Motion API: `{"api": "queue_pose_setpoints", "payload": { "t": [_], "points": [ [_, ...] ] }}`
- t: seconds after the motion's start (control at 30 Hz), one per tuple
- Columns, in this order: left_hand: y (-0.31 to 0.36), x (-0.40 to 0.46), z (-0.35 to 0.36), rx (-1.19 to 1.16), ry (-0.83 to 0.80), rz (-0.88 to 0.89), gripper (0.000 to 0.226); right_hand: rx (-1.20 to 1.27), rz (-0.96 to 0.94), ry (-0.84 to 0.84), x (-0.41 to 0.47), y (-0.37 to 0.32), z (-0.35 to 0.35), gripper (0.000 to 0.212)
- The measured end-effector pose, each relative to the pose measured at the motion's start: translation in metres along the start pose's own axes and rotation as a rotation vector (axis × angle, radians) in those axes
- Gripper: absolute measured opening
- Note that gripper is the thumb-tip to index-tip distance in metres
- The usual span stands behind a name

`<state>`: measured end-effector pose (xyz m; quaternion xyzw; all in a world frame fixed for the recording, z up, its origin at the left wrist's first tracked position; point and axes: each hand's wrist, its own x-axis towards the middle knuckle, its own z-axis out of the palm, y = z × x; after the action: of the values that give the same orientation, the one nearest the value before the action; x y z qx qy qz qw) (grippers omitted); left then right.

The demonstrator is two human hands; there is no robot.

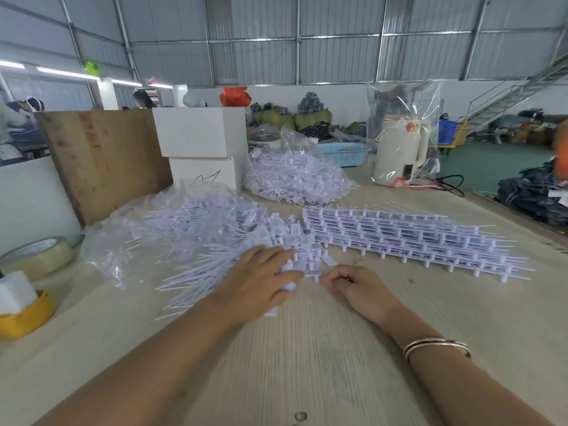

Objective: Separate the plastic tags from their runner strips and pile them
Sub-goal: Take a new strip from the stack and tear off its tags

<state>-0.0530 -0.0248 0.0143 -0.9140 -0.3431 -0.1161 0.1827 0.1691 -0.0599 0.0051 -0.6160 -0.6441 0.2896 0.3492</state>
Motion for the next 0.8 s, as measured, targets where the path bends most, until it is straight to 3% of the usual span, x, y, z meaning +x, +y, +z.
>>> {"api": "queue_pose_setpoints", "payload": {
  "t": [0.13,0.23,0.37,0.43,0.57,0.7,0.8],
  "points": [
    [0.002,0.001,-0.002,-0.010,0.136,0.068,0.031,-0.028,-0.007,-0.001,0.001,-0.001,0.001,0.039],
    [0.018,0.015,-0.010,-0.087,0.249,0.121,0.035,-0.010,-0.027,0.013,0.002,-0.001,0.002,0.042],
    [0.039,0.061,-0.018,-0.231,0.305,-0.030,0.023,0.050,-0.036,0.062,0.003,-0.001,0.002,0.048],
    [0.042,0.090,-0.019,-0.324,0.290,-0.206,0.022,0.089,-0.026,0.072,0.003,0.000,0.002,0.045],
    [0.027,0.143,-0.011,-0.221,0.172,-0.433,0.033,0.094,-0.004,0.069,0.002,0.002,0.003,0.038],
    [0.011,0.175,0.003,-0.217,0.029,-0.519,0.056,0.056,0.000,0.039,0.002,0.002,0.005,0.037],
    [0.008,0.190,0.014,-0.188,-0.066,-0.557,0.055,0.019,-0.006,0.017,0.002,0.002,0.005,0.035]
  ]
}}
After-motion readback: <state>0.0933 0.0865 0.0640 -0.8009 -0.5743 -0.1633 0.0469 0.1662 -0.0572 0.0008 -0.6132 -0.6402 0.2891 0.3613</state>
